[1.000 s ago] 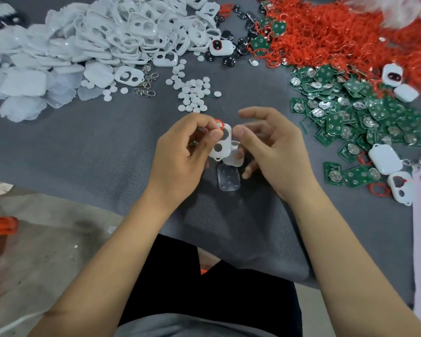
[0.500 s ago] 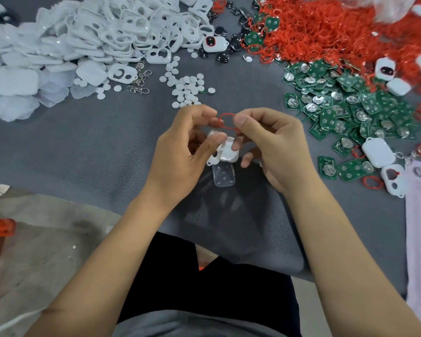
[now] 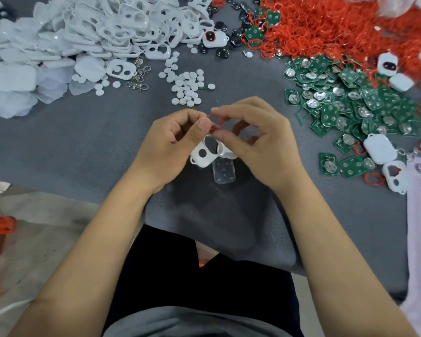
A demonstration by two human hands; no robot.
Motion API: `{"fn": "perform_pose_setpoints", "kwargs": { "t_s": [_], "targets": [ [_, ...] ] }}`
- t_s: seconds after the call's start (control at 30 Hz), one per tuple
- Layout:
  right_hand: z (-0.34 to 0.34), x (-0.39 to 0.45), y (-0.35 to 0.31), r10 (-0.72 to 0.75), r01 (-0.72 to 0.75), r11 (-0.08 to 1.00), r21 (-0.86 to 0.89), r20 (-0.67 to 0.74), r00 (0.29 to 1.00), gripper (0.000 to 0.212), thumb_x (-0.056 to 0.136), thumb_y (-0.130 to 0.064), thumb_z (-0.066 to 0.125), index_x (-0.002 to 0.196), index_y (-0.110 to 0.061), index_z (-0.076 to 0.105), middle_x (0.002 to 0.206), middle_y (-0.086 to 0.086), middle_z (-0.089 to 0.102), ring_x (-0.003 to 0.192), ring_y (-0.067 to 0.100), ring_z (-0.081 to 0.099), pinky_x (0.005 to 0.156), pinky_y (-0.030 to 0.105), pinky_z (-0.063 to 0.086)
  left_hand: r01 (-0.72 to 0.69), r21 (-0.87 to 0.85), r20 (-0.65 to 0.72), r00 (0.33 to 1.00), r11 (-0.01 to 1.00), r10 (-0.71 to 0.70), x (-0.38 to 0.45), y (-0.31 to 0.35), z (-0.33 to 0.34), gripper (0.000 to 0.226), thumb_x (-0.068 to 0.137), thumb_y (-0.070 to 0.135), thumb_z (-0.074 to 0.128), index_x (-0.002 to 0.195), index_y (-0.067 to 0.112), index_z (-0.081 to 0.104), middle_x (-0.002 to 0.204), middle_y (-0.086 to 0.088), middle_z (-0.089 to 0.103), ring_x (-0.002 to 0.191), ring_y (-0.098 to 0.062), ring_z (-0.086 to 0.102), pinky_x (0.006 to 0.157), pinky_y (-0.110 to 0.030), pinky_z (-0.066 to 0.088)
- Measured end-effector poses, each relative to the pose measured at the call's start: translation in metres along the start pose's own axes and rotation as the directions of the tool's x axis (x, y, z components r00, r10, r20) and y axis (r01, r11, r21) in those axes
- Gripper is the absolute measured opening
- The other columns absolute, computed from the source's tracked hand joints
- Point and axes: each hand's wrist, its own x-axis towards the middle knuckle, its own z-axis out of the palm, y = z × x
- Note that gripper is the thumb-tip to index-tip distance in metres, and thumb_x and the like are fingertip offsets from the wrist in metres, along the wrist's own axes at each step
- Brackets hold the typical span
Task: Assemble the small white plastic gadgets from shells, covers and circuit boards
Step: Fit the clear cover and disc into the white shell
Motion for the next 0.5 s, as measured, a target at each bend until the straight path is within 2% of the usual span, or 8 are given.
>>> {"fn": "perform_pose_setpoints", "kwargs": {
  "t_s": [0.07, 0.13, 0.23, 0.3, 0.33, 0.4, 0.5],
  "targets": [
    [-0.0022, -0.0001, 0.0009, -0.022, 0.022, 0.999, -0.032, 0.004, 1.000, 0.025, 0.088, -0.016, 0.084, 0.112, -0.013, 0.079, 0.104, 0.001, 0.067, 0.086, 0.011, 0.064, 0.077, 0.012, 0.046, 0.010, 0.008, 0.033, 0.999, 1.000, -0.010, 0.0007, -0.0014, -0.0011, 0.016, 0.103, 0.031, 0.060, 0.096, 0.023, 0.072, 0.091, -0.001, 0.075, 0.082, -0.015, 0.060, 0.074, -0.026, 0.048],
    [-0.0033, 0.0000, 0.0015, -0.033, 0.035, 0.999, -0.042, 0.027, 0.999, 0.023, 0.088, -0.017, 0.084, 0.109, -0.012, 0.079, 0.101, -0.002, 0.070, 0.086, 0.010, 0.067, 0.075, 0.010, 0.046, 0.016, 0.003, 0.040, 0.999, 1.000, -0.016, 0.0011, -0.0017, -0.0017, 0.017, 0.101, 0.032, 0.062, 0.095, 0.021, 0.073, 0.085, -0.007, 0.071, 0.075, -0.013, 0.055, 0.066, -0.022, 0.045],
    [-0.0021, 0.0002, 0.0012, 0.015, -0.016, 0.999, 0.034, 0.015, 1.000, 0.021, 0.087, -0.018, 0.085, 0.106, -0.012, 0.078, 0.096, -0.008, 0.072, 0.084, 0.009, 0.069, 0.072, 0.009, 0.045, 0.014, -0.052, 0.028, 1.000, 0.999, -0.012, 0.0005, -0.0013, -0.0016, 0.014, 0.096, 0.039, 0.067, 0.088, 0.030, 0.075, 0.081, -0.005, 0.064, 0.071, -0.017, 0.050, 0.062, -0.024, 0.042],
    [0.0005, 0.0016, 0.0007, 0.065, -0.060, 0.992, 0.110, -0.039, 0.997, 0.020, 0.087, -0.020, 0.085, 0.105, -0.015, 0.077, 0.094, -0.007, 0.074, 0.082, 0.011, 0.070, 0.071, 0.011, 0.046, 0.004, -0.122, 0.024, 1.000, 0.992, -0.001, 0.0001, -0.0010, -0.0017, 0.008, 0.092, 0.037, 0.069, 0.090, 0.034, 0.076, 0.079, 0.004, 0.066, 0.068, -0.012, 0.053, 0.058, -0.020, 0.045],
    [0.0017, 0.0021, 0.0011, 0.086, -0.075, 0.986, 0.147, -0.067, 0.994, 0.021, 0.087, -0.020, 0.085, 0.105, -0.016, 0.076, 0.095, -0.006, 0.075, 0.081, 0.012, 0.071, 0.071, 0.013, 0.048, -0.014, -0.150, 0.028, 0.999, 0.989, 0.019, -0.0001, -0.0012, -0.0013, 0.006, 0.094, 0.029, 0.070, 0.095, 0.033, 0.074, 0.082, 0.009, 0.069, 0.070, -0.007, 0.058, 0.059, -0.018, 0.049],
    [0.0028, 0.0026, 0.0023, 0.118, -0.095, 0.973, 0.210, -0.098, 0.988, 0.021, 0.087, -0.020, 0.085, 0.105, -0.019, 0.075, 0.095, -0.007, 0.075, 0.081, 0.013, 0.071, 0.070, 0.018, 0.051, -0.064, -0.161, 0.018, 0.998, 0.985, 0.067, 0.0000, -0.0041, 0.0002, 0.017, 0.096, 0.012, 0.067, 0.107, 0.025, 0.069, 0.100, 0.010, 0.075, 0.087, -0.006, 0.067, 0.076, -0.019, 0.054],
    [0.0037, 0.0011, 0.0044, 0.119, -0.099, 0.971, 0.219, -0.081, 0.990, 0.021, 0.087, -0.022, 0.085, 0.105, -0.021, 0.074, 0.095, -0.009, 0.074, 0.081, 0.015, 0.071, 0.069, 0.024, 0.056, -0.090, -0.138, -0.030, 0.996, 0.986, 0.086, -0.0001, -0.0063, 0.0021, 0.028, 0.098, 0.009, 0.068, 0.122, 0.024, 0.062, 0.119, 0.001, 0.075, 0.104, -0.014, 0.070, 0.089, -0.023, 0.054]
  ]
}}
